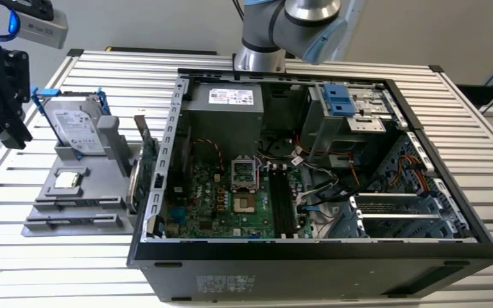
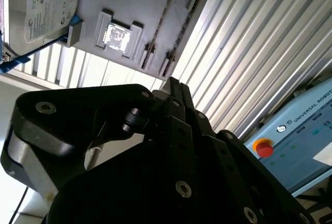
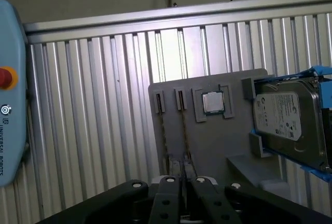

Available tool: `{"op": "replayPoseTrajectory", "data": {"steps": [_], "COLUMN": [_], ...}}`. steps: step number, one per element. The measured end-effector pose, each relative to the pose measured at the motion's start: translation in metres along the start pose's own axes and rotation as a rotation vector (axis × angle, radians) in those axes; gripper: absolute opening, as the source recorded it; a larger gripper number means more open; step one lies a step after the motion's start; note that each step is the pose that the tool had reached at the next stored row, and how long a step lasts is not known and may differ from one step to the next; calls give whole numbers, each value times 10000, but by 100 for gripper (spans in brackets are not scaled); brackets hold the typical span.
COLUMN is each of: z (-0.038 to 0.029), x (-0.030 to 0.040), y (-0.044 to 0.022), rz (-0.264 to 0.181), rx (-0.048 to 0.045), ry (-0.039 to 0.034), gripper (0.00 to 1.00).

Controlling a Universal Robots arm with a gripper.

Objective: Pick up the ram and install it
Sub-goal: 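Pick up the ram and move it above insertion slot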

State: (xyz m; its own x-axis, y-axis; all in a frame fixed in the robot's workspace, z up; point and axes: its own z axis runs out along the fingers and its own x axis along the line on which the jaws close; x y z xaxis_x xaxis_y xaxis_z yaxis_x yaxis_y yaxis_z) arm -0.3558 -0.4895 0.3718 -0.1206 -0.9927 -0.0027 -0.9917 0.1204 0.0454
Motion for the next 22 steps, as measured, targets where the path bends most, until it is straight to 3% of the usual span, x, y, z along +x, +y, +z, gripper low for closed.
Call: {"op": "replayPoseTrajectory", "data": {"steps": [7, 22], "z": [0, 1], "x": [0, 0], "y": [0, 0], "rz": [-39, -1047], "rx": [1, -2], "ry": [2, 48], "gripper": [0, 0]}}
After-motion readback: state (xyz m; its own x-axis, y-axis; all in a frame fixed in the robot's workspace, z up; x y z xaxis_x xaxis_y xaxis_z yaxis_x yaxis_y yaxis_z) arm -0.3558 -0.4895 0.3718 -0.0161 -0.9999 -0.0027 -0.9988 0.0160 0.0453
